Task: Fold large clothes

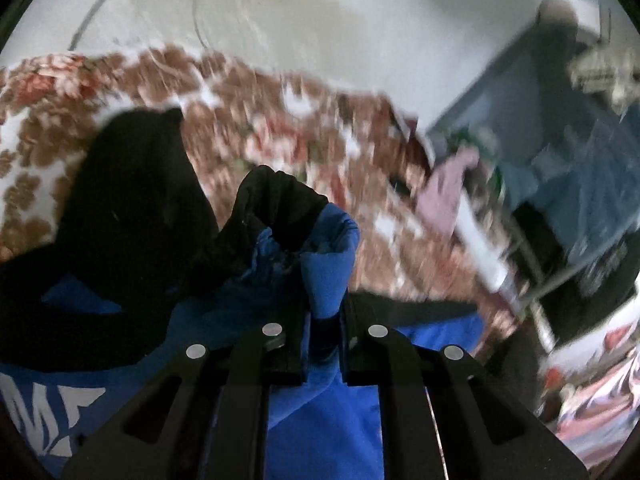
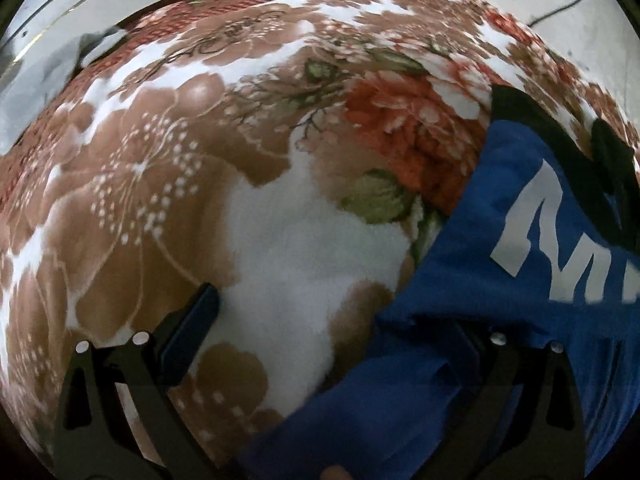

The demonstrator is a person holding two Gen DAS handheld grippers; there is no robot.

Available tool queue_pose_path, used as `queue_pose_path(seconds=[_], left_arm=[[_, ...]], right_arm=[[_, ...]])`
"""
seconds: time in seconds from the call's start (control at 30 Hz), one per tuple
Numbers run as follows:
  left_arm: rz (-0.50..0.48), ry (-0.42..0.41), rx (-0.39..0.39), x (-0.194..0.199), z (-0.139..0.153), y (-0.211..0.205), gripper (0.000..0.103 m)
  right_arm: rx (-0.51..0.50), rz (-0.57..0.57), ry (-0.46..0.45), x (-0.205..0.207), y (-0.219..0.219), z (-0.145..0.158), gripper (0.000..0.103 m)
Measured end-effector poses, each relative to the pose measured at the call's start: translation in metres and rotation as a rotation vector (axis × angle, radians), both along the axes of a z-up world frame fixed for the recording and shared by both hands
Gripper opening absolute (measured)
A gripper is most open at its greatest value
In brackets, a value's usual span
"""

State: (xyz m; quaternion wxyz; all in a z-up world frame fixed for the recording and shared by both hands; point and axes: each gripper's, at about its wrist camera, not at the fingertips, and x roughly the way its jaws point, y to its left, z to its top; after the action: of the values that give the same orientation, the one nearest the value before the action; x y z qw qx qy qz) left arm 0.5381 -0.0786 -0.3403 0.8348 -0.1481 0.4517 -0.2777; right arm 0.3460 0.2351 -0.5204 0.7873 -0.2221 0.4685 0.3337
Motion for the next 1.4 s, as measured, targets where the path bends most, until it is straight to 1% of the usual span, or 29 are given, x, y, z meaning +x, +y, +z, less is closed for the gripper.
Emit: queue_pose_path(seconds=[0.07,0.1,0.13,0.17,0.2,0.27,0.3,0.37,0.43,0.47,0.5,0.53,0.57,0.6,0.67,0.7,0.73,0.83,0.87,0.9,0.97,1.03,1.07,1.13,1.17,1.23,1.3,1.37,1.4], left_arm=[[-0.029,0.035,0.07,-0.002,-0.028,-0.025,0.009],[-0.038,0.049,0.092,-0.001,-0.039,-0.034,0.009],[-0.052,0.07,0.134,-0.002,-0.055,-0.046,0.009],[-0.062,0.085,0.144,-0.003,-0.062,-0.051,0.009],[-0.097,0.144,0.135,-0.002,-0.084,-0.062,0.01],[-0.113,0.202,0.152,-0.003,-0.105,-0.071,0.01],[-0.137,0.213,0.187,-0.005,-0.118,-0.079,0.01],[-0.169,0.184,0.28,-0.012,-0.133,-0.092,0.011],[-0.184,0.205,0.307,-0.016,-0.145,-0.105,0.014],[-0.189,0.214,0.307,-0.019,-0.148,-0.109,0.026],[-0.19,0.223,0.298,-0.022,-0.152,-0.115,0.048],[-0.201,0.233,0.287,-0.025,-0.154,-0.119,0.062],[-0.225,0.244,0.29,-0.03,-0.155,-0.128,0.083],[-0.233,0.24,0.324,-0.036,-0.154,-0.138,0.091],[-0.232,0.226,0.367,-0.05,-0.149,-0.15,0.093],[-0.236,0.23,0.368,-0.056,-0.147,-0.155,0.096],[-0.238,0.237,0.366,-0.061,-0.145,-0.159,0.097],[-0.232,0.295,0.334,-0.077,-0.134,-0.163,0.097],[-0.256,0.341,0.292,-0.084,-0.129,-0.164,0.097],[-0.263,0.35,0.274,-0.092,-0.123,-0.164,0.097],[-0.258,0.322,0.287,-0.101,-0.106,-0.167,0.097],[-0.257,0.278,0.283,-0.107,-0.076,-0.166,0.097],[-0.244,0.256,0.265,-0.106,-0.059,-0.161,0.097],[-0.221,0.214,0.233,-0.099,-0.028,-0.149,0.098],[-0.2,0.178,0.228,-0.093,-0.007,-0.136,0.097],[-0.143,0.122,0.259,-0.08,0.023,-0.11,0.097],[-0.105,0.079,0.265,-0.067,0.048,-0.074,0.097],[-0.074,0.046,0.286,-0.058,0.063,-0.039,0.098],[-0.044,0.022,0.317,-0.051,0.068,-0.012,0.098]], right_arm=[[0.013,0.017,-0.004,-0.001,-0.003,-0.001,0.099],[0.018,0.019,-0.007,-0.002,-0.004,-0.001,0.099],[0.025,0.019,-0.009,-0.002,-0.005,-0.002,0.099],[0.027,0.016,-0.012,-0.003,-0.007,-0.002,0.099],[0.026,0.012,-0.019,-0.004,-0.008,-0.002,0.099],[0.031,0.004,-0.02,-0.006,-0.01,-0.002,0.099],[0.036,0.001,-0.02,-0.006,-0.011,-0.002,0.099],[0.036,-0.004,-0.026,-0.008,-0.011,-0.002,0.099],[0.04,-0.003,-0.015,-0.009,-0.013,-0.003,0.099],[0.041,0.002,-0.009,-0.009,-0.014,-0.003,0.099],[0.042,0.011,-0.003,-0.01,-0.016,-0.002,0.099],[0.04,0.026,-0.005,-0.011,-0.018,-0.002,0.099],[0.037,0.04,-0.011,-0.014,-0.019,-0.002,0.099],[0.031,0.065,-0.022,-0.018,-0.022,-0.001,0.099],[0.01,0.112,-0.039,-0.026,-0.028,0.0,0.099],[-0.006,0.134,-0.052,-0.031,-0.031,0.003,0.098],[-0.023,0.159,-0.064,-0.039,-0.035,0.008,0.098],[-0.074,0.257,-0.09,-0.068,-0.048,0.021,0.098],[-0.098,0.279,-0.102,-0.079,-0.055,0.026,0.098],[-0.117,0.291,-0.109,-0.089,-0.063,0.029,0.098],[-0.139,0.298,-0.125,-0.106,-0.08,0.038,0.098],[-0.143,0.294,-0.127,-0.119,-0.104,0.047,0.098],[-0.15,0.28,-0.135,-0.12,-0.112,0.049,0.098],[-0.192,0.209,-0.167,-0.114,-0.13,0.05,0.098],[-0.204,0.154,-0.165,-0.104,-0.139,0.05,0.098],[-0.197,0.042,-0.136,-0.074,-0.154,0.054,0.098],[-0.171,-0.047,-0.153,-0.046,-0.171,0.067,0.098],[-0.156,-0.139,-0.186,-0.017,-0.196,0.08,0.098],[-0.152,-0.185,-0.194,-0.002,-0.211,0.085,0.098]])
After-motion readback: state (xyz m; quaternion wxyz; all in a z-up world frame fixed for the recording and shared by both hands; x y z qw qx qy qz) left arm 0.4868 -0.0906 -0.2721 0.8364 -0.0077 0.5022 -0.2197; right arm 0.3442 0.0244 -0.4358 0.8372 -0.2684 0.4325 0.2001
